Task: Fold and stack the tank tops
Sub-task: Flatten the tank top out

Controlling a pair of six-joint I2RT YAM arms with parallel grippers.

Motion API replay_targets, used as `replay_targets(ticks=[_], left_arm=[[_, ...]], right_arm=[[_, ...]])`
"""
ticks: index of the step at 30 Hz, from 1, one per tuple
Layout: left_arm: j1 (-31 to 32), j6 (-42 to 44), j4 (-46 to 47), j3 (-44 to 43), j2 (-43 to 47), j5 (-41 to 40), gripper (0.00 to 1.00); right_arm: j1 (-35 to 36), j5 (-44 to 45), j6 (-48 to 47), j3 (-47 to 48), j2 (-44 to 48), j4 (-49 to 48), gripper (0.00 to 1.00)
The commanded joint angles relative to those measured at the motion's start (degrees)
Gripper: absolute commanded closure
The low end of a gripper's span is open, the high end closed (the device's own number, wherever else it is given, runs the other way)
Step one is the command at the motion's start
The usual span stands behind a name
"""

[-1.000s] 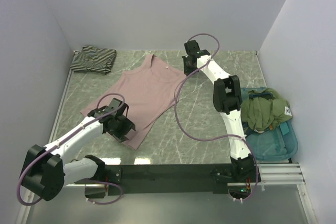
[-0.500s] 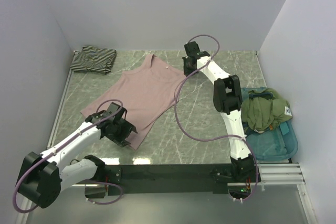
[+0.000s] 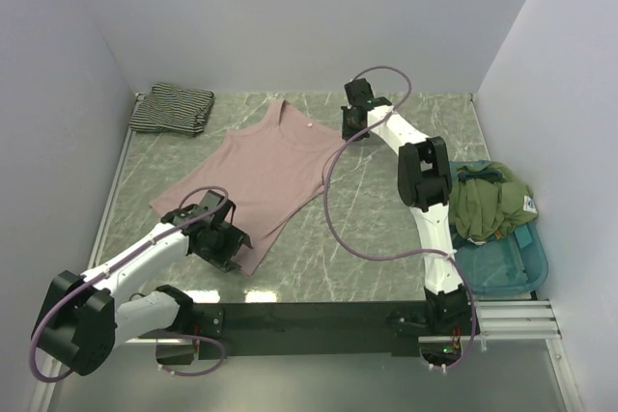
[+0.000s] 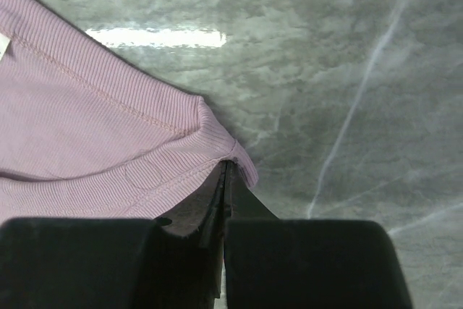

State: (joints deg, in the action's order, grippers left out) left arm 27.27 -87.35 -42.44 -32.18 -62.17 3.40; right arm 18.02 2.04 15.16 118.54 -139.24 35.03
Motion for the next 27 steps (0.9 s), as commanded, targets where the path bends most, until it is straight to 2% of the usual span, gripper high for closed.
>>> replay_targets(ticks=[1, 4, 7, 15, 18, 20, 27], left_arm=[[0.2, -1.1, 1.4, 0.4, -0.7, 0.2, 0.41], [0.3, -0.1, 1.7, -0.4, -1.5, -0.1, 0.46], [-0.1, 1.1, 1.2, -1.9, -3.4, -2.1, 0.46], [-11.8, 13.1, 3.4, -10.3, -9.5, -2.9, 0.49], [-14.6, 16.4, 3.7, -15.3, -14.9, -3.2, 0.48], [-16.3, 17.4, 3.9, -19.6, -19.6, -6.9, 0.47], [-19.0, 17.5, 2.7, -33.1, -32.8, -12.9, 0.46]], right_arm=[[-2.1, 2.4, 1.2, -2.3, 3.5, 1.6, 1.0], [-3.2, 2.9, 2.7, -4.7, 4.9, 1.3, 1.0], [-4.0, 3.1, 4.1, -6.7, 6.8, 0.7, 1.0], [-6.9, 2.7, 8.0, -17.5, 12.8, -2.2, 1.0], [-7.8, 2.3, 10.2, -23.1, 16.0, -4.3, 1.0], [-8.0, 2.1, 12.0, -28.1, 19.1, -6.5, 1.0], [-8.1, 1.2, 17.4, -44.2, 29.1, -14.8, 1.0]])
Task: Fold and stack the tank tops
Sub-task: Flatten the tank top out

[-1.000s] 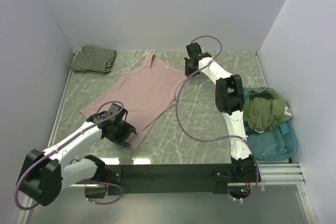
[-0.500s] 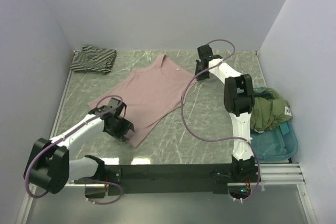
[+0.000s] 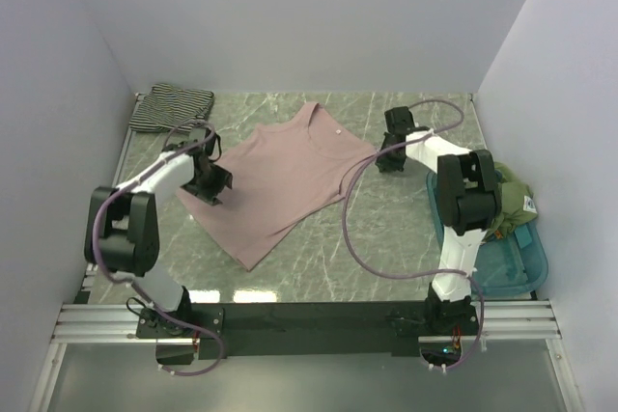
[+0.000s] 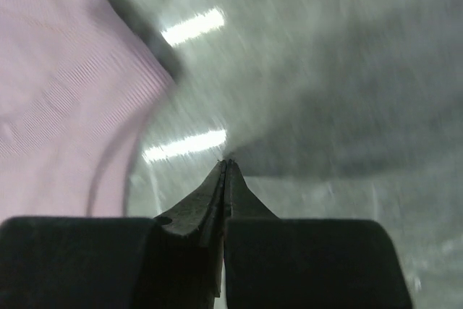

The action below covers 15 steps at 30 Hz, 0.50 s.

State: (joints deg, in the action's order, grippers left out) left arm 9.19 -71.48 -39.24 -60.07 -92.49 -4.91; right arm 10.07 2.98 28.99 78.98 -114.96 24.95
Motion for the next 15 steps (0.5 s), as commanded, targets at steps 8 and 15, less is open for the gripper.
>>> replay_targets(ticks=[8, 15], left_arm=[[-2.6, 0.0, -2.2, -12.0, -9.5, -8.4, 0.46], [-6.8, 1.1, -0.7, -8.8, -6.5, -6.9, 0.43]], right_arm=[[0.0, -1.0, 1.9, -7.3, 7.6, -8.4, 0.99], [0.4, -1.8, -4.2, 1.9, 4.0, -6.5, 0.71]])
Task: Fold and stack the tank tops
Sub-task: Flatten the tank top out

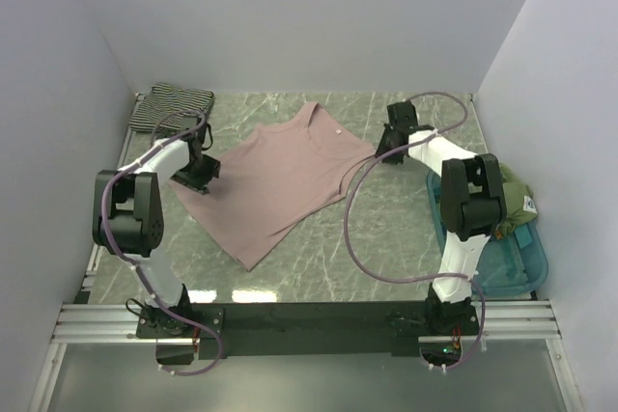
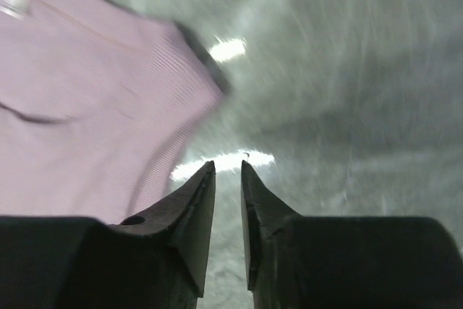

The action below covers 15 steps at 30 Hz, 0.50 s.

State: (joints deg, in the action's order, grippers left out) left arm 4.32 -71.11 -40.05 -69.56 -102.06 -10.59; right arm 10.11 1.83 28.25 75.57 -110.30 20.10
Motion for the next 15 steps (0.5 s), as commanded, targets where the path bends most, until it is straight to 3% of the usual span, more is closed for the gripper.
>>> replay_targets(ticks=[1, 8, 15], left_arm=[[-2.8, 1.1, 0.1, 1.2, 3.5, -1.2, 0.43], [-5.5, 2.0, 0.9, 1.1, 3.7, 0.0, 0.43], [-6.1, 3.1, 0.1, -2.5, 0.5, -1.2, 0.43]], right_arm=[[0.4, -0.6, -4.7, 6.2, -1.1, -1.0, 0.69], [1.0, -0.1, -9.8, 21.1, -10.3, 7.6, 0.64], [1.7, 2.0, -12.8, 26.9, -15.7, 12.9, 0.63]])
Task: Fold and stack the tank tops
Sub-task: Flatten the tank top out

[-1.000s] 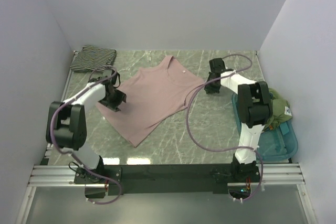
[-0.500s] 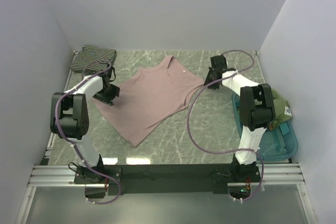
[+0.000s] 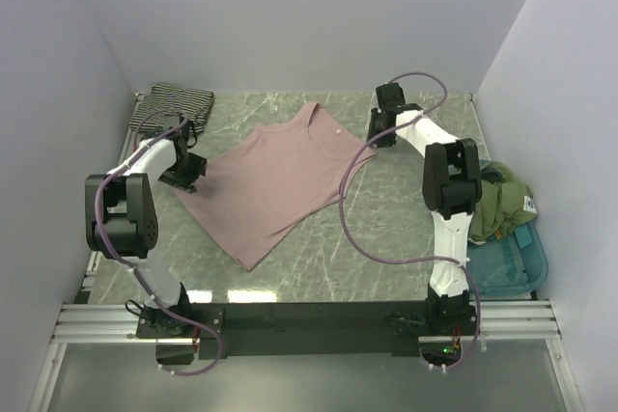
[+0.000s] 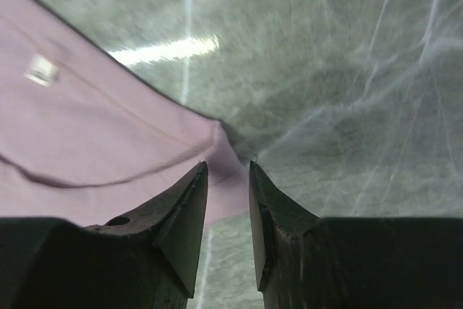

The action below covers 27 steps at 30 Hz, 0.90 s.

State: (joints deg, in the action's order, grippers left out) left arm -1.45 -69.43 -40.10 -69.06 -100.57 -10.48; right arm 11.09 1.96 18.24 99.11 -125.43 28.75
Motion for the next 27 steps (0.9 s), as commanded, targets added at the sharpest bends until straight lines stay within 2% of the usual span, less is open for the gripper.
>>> replay_targets(ticks=[1, 9, 12, 13, 16, 18, 21, 25, 27], left_arm=[[-0.5, 1.5, 0.1, -3.4, -1.7, -1.3, 0.43], [-0.7, 2.0, -0.6, -5.7, -5.2, -2.2, 0.44], [-0.7, 2.4, -1.2, -7.2, -6.5, -2.9, 0.44], [-0.7, 2.5, -1.4, -8.2, -6.9, -3.2, 0.44], [-0.7, 3.0, -2.6, -10.0, -8.5, -4.5, 0.44], [-0.7, 3.1, -3.1, -10.6, -9.2, -5.3, 0.44], [-0.7, 3.3, -2.4, -10.4, -9.0, -5.3, 0.44], [-0.7, 3.7, -2.3, -10.4, -9.1, -5.0, 0.45], [-0.7, 3.8, -2.3, -10.5, -9.2, -5.2, 0.45]], right_arm=[[0.8, 1.8, -2.9, 3.5, -0.8, 4.3, 0.63], [1.4, 3.0, -2.9, 5.7, -2.3, 7.6, 0.63], [1.4, 3.1, -2.3, 6.0, -2.9, 8.6, 0.71], [1.4, 3.1, -2.2, 6.5, -3.2, 9.6, 0.78], [1.4, 3.2, -1.6, 6.4, -4.1, 10.6, 0.88], [1.4, 3.5, -1.5, 5.8, -4.2, 10.5, 0.89], [1.4, 3.8, -1.6, 5.1, -3.4, 10.2, 0.87], [1.4, 3.7, -1.6, 4.3, -1.9, 9.3, 0.71], [1.6, 3.8, -2.2, 4.3, -1.4, 9.0, 0.68]])
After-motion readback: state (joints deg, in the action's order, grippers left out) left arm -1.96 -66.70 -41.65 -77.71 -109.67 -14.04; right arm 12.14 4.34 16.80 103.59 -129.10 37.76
